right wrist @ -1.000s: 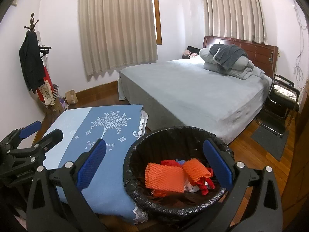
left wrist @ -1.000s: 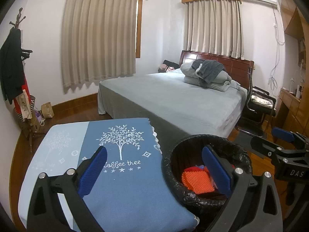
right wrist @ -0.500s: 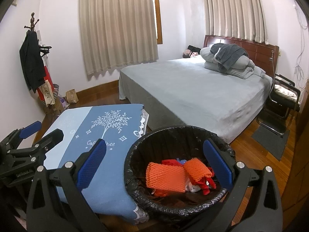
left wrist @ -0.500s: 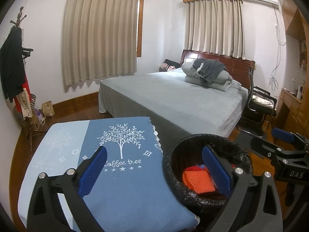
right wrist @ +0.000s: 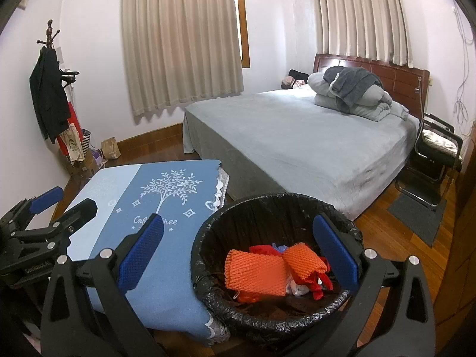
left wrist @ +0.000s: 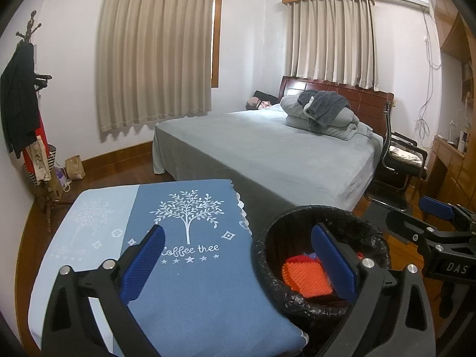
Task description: Collect trash
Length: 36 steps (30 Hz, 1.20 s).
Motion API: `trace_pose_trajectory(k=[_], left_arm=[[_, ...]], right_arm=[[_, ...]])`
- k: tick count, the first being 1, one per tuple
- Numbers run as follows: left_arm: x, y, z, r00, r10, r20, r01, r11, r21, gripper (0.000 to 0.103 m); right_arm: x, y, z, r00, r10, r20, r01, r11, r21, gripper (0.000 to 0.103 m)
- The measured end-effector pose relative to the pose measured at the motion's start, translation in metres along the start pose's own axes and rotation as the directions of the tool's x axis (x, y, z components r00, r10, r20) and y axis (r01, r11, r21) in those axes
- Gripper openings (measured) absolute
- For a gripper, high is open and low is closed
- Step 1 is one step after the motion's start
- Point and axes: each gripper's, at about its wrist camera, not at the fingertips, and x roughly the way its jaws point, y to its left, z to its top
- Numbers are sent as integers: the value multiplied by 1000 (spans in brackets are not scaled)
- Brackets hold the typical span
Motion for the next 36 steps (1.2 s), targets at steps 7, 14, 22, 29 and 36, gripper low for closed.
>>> trace_pose_trajectory(k=[7,14,22,29,36], left_arm=[[0,0,0,1000,0,0,0,1000,-1,97],[0,0,0,1000,1,0,-1,1000,0,97],[-1,0,1,1000,0,0,0,1000,0,97],[-1,-1,2,1000,0,-2,0,1000,0,97],[-2,1,1,1000,-1,-5,1,1000,-5,97]], right_arm=[[0,1,0,1000,0,1,0,1000,-2,98],[0,1,0,1000,0,1,0,1000,-1,98],[0,0,0,1000,0,1,0,1000,0,98],[0,0,0,1000,0,0,0,1000,0,98],[1,1,-2,1000,1,-5,-1,1000,4,98]])
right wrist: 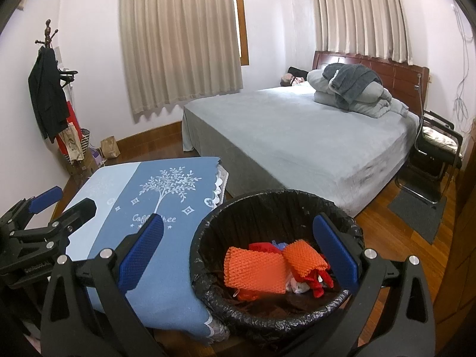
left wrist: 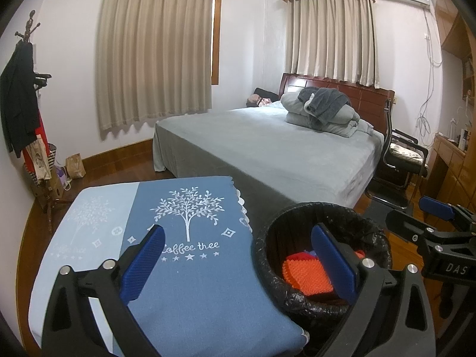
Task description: Collect trash
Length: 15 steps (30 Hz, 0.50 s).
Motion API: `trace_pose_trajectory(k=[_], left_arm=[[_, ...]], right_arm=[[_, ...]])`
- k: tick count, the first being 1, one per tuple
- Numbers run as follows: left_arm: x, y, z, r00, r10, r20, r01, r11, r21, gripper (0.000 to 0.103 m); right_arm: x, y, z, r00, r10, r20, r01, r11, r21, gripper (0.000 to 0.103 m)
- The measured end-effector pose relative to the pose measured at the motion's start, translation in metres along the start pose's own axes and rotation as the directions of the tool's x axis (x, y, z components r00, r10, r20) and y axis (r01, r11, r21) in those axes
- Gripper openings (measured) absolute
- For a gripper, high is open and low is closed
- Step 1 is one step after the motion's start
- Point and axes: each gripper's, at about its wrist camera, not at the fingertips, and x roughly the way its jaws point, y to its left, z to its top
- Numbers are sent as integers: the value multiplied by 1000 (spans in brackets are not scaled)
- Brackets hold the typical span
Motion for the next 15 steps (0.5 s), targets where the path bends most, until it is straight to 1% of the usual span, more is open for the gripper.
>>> trace_pose_trajectory(k=[15], left_arm=[[-4,4,-2,1000,2,-4,-2,1000,0,97]], right_arm=[[0,0,0,1000,0,0,0,1000,0,98]])
